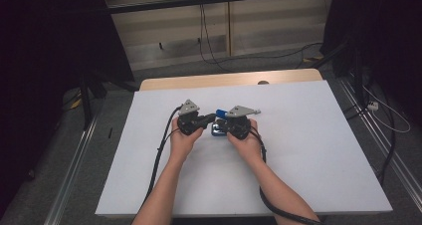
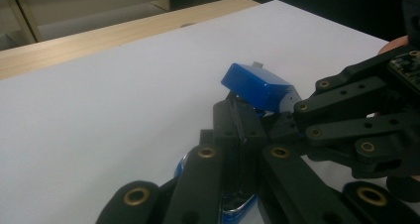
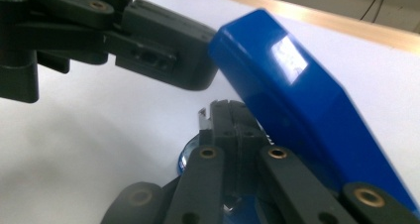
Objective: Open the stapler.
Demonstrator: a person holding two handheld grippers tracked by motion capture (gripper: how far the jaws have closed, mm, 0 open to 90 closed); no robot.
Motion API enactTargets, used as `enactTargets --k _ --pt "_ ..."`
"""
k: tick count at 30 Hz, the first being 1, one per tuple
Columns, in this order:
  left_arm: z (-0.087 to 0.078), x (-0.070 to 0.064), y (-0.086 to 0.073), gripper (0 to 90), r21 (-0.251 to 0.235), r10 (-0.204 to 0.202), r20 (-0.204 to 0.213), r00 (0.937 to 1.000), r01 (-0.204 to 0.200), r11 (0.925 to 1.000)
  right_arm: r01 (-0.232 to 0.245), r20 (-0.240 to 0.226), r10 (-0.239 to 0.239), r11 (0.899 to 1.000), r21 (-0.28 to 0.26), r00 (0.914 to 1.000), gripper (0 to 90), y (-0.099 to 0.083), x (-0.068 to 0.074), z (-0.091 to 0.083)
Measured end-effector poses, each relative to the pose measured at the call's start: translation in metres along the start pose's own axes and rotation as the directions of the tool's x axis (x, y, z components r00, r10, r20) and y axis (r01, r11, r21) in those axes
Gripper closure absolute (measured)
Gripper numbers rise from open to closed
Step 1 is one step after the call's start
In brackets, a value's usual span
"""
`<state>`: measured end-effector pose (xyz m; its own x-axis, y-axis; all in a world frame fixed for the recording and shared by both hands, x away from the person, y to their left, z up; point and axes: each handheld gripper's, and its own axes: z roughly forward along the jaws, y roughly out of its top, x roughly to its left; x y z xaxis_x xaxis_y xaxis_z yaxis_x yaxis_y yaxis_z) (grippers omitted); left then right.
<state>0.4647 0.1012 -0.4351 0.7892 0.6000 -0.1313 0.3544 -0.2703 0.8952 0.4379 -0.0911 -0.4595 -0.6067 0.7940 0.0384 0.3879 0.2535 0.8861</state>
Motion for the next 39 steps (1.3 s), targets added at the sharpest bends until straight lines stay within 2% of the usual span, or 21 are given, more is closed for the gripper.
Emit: enactTargets --k 9,16,19,21,22,24,27,30,34,39 --pt "0.004 0.004 -0.005 89.5 0.021 -0.016 -0.027 0.9995 0.016 0.9996 0.011 0.027 -0.011 1.0 -0.011 0.9996 90.0 0.0 0.002 -0.001" --pt "0.011 0.004 -0.011 89.8 0.046 0.009 -0.049 0.9988 -0.006 0.9989 0.012 0.035 -0.012 1.0 -0.007 0.9993 90.0 -0.001 0.001 -0.002" --pt "0.015 0.004 -0.014 90.0 0.026 -0.005 -0.041 0.9992 0.006 0.9996 0.011 0.038 -0.011 1.0 -0.008 0.9992 90.0 -0.001 0.0 -0.003" --pt "0.016 0.003 -0.014 90.0 0.033 0.014 -0.043 0.999 -0.012 0.9994 0.009 0.042 -0.009 1.0 -0.011 0.9991 90.0 -0.001 0.0 -0.003" --pt "0.017 0.002 -0.014 90.0 0.037 0.016 -0.033 0.9993 -0.015 0.9992 0.006 0.044 -0.005 1.0 -0.014 0.999 90.0 -0.001 0.0 -0.003" --pt "0.017 0.0 -0.015 90.0 0.045 0.017 -0.039 0.9991 -0.015 0.9989 0.008 0.051 -0.007 1.0 -0.016 0.9987 90.0 -0.001 0.001 -0.003" --pt "0.018 -0.001 -0.015 90.0 0.051 0.028 -0.053 0.9982 -0.025 0.9984 0.01 0.071 -0.008 1.0 -0.018 0.9974 90.0 0.001 0.002 -0.004" --pt "0.021 -0.002 -0.018 90.0 0.08 0.056 -0.073 0.9958 -0.05 0.9955 0.009 0.1 -0.006 0.999 -0.031 0.995 90.0 0.003 0.001 -0.008" --pt "0.02 -0.002 -0.019 90.0 0.069 0.052 -0.07 0.9962 -0.047 0.9965 0.031 0.138 -0.028 0.999 -0.024 0.9901 90.0 0.005 0.001 -0.012" --pt "0.02 -0.002 -0.022 90.0 0.054 0.072 -0.074 0.9947 -0.068 0.9962 0.008 0.188 -0.001 0.999 -0.035 0.9822 90.0 0.008 0.0 -0.016"
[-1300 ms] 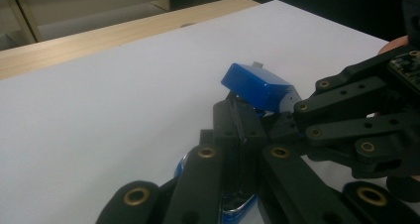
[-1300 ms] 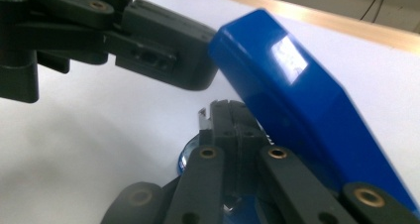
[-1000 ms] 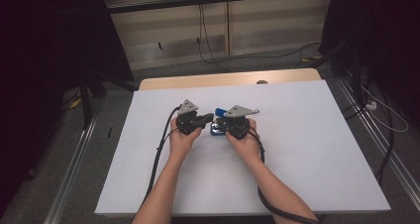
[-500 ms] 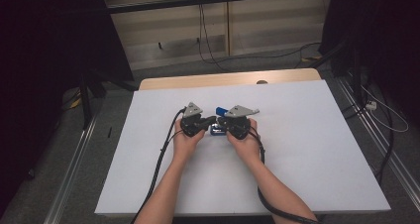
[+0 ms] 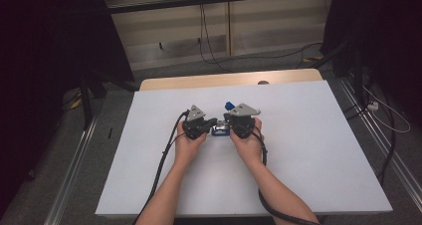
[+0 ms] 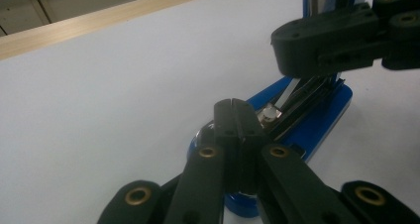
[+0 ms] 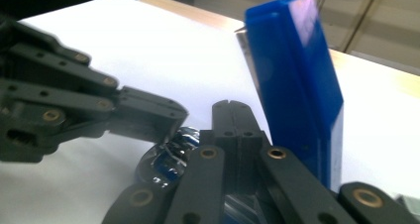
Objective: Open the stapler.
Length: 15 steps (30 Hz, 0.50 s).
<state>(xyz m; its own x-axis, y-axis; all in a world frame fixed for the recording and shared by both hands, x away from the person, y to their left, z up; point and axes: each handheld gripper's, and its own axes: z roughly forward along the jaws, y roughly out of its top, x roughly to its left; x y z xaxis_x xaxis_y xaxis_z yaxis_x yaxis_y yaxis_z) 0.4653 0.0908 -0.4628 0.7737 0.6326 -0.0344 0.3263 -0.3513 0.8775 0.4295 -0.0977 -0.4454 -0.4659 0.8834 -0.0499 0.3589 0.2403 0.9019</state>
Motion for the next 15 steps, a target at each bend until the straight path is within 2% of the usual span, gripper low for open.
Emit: enactTargets --k 2,4,5,7,9,10,15 --pt "0.0 -0.001 0.001 90.0 0.004 0.006 -0.006 1.0 -0.006 1.0 0.024 0.027 -0.024 1.0 0.004 0.9994 90.0 0.001 -0.004 -0.003" --pt "0.0 -0.001 0.001 90.0 0.004 0.006 -0.007 1.0 -0.006 1.0 0.019 0.039 -0.019 1.0 0.004 0.9991 90.0 0.001 -0.007 -0.005" --pt "0.0 -0.002 0.001 90.0 0.009 0.009 -0.011 0.9999 -0.009 0.9999 -0.014 0.054 0.014 1.0 0.005 0.9985 90.0 0.002 -0.014 -0.009" --pt "0.0 -0.002 0.001 90.0 0.015 0.014 -0.017 0.9998 -0.014 0.9998 -0.016 0.07 0.016 1.0 0.007 0.9974 90.0 0.002 -0.019 -0.012" --pt "0.0 -0.003 0.002 90.0 0.016 0.013 -0.017 0.9998 -0.013 0.9998 -0.005 0.076 0.004 1.0 0.009 0.9971 90.0 0.002 -0.02 -0.013" --pt "0.0 -0.003 0.002 90.0 0.012 0.013 -0.016 0.9998 -0.013 0.9998 0.017 0.08 -0.019 1.0 0.018 0.9966 90.0 0.001 -0.02 -0.014" --pt "0.0 -0.003 0.002 90.0 0.014 0.012 -0.017 0.9998 -0.011 0.9998 0.045 0.081 -0.047 0.999 0.03 0.9956 90.0 0.001 -0.021 -0.016"
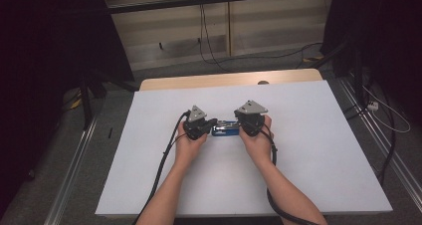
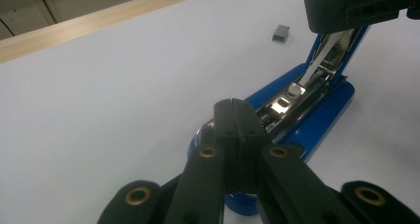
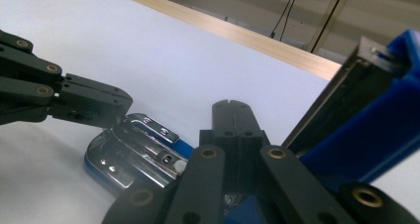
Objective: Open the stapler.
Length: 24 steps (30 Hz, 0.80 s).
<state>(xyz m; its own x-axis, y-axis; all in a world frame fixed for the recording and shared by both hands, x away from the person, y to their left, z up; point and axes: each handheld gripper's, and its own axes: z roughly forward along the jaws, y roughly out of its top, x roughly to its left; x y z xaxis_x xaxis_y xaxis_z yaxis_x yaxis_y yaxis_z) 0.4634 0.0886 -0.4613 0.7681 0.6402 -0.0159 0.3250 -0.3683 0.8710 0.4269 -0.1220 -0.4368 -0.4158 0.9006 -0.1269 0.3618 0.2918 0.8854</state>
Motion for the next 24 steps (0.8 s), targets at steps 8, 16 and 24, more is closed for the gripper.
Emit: enactTargets --k 8,16,24 --pt "0.0 0.0 0.0 90.0 0.001 -0.003 -0.001 1.0 0.003 1.0 -0.031 0.008 0.031 0.999 0.016 0.9995 90.0 -0.008 -0.014 -0.004" --pt "0.0 0.0 0.001 90.0 0.007 -0.005 -0.002 1.0 0.005 1.0 -0.081 -0.01 0.082 0.996 0.034 0.9966 90.0 -0.026 -0.026 -0.006" --pt "0.0 0.0 0.001 90.0 0.004 -0.012 0.001 0.9999 0.012 0.9999 -0.077 -0.022 0.078 0.996 0.045 0.9967 90.0 -0.029 -0.03 -0.004"
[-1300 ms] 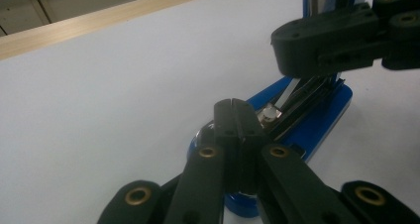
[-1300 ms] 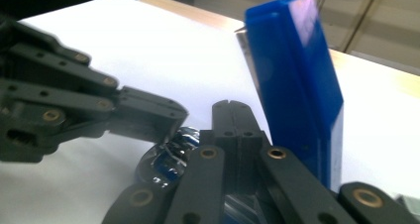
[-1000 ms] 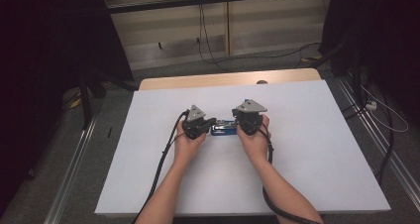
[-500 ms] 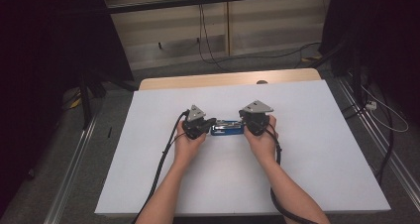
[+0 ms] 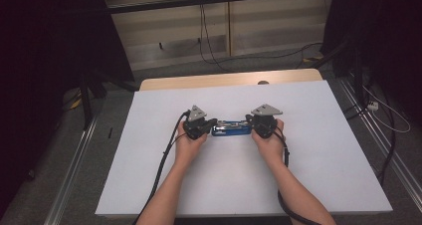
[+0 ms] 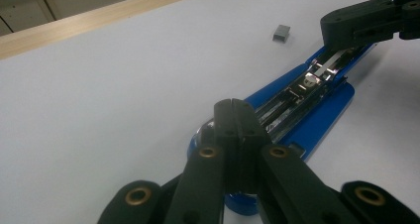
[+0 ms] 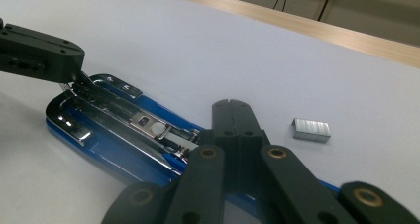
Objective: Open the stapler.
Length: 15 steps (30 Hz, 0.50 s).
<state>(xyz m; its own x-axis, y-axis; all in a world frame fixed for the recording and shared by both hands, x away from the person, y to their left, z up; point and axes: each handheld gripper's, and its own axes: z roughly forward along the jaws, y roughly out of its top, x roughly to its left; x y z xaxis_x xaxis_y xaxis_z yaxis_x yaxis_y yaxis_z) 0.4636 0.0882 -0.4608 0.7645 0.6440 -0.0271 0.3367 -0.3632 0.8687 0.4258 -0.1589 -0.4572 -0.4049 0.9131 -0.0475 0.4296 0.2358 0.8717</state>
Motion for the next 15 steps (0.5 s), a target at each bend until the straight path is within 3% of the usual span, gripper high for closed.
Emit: enactTargets --k 15 --pt "-0.0051 0.0005 0.0045 88.6 -0.025 -0.041 0.016 0.999 0.041 0.9988 0.0 -0.015 0.001 1.0 0.024 0.9999 90.0 0.0037 -0.0048 0.0009"
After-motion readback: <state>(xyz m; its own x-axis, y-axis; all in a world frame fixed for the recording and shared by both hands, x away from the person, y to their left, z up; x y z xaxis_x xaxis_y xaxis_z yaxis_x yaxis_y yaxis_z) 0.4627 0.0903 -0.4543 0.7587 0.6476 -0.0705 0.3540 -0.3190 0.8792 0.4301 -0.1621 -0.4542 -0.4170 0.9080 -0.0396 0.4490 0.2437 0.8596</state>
